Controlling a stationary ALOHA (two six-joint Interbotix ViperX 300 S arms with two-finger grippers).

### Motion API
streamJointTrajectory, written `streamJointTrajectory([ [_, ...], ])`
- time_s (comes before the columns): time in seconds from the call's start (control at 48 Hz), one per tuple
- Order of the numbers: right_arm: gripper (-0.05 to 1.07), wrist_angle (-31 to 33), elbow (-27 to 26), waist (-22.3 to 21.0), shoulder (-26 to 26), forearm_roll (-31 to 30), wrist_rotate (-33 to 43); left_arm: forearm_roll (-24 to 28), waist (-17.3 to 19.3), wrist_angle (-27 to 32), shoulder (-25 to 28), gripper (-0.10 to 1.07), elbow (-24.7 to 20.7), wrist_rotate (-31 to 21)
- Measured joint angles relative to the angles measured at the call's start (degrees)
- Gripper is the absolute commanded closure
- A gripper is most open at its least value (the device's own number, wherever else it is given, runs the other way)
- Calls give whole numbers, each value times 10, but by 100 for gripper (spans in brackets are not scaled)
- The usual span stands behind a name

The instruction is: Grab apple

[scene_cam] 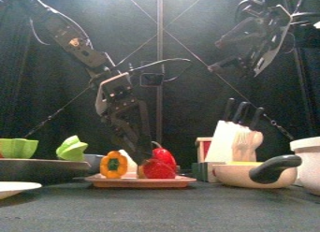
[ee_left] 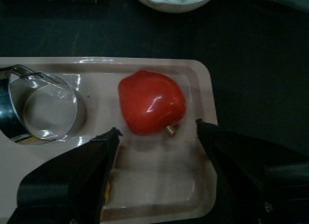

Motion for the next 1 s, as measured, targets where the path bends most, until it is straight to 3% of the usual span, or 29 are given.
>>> streamJointTrajectory([
  [0.208,4,1,-1,0,0,6,5,3,0,-1,-19,-3,2,0],
  [0.417,4,1,-16,0,0,82,5,21,5,-22,-72,-3,22,1],
  [0.667,4,2,-43,0,23,210,-4,15,70,-100,-162,-3,76,-1],
  [0.854,4,1,-66,-4,75,211,2,15,125,-185,-211,-3,121,1],
  [1.0,4,4,-91,-5,116,211,4,58,142,-206,-240,-3,138,2],
])
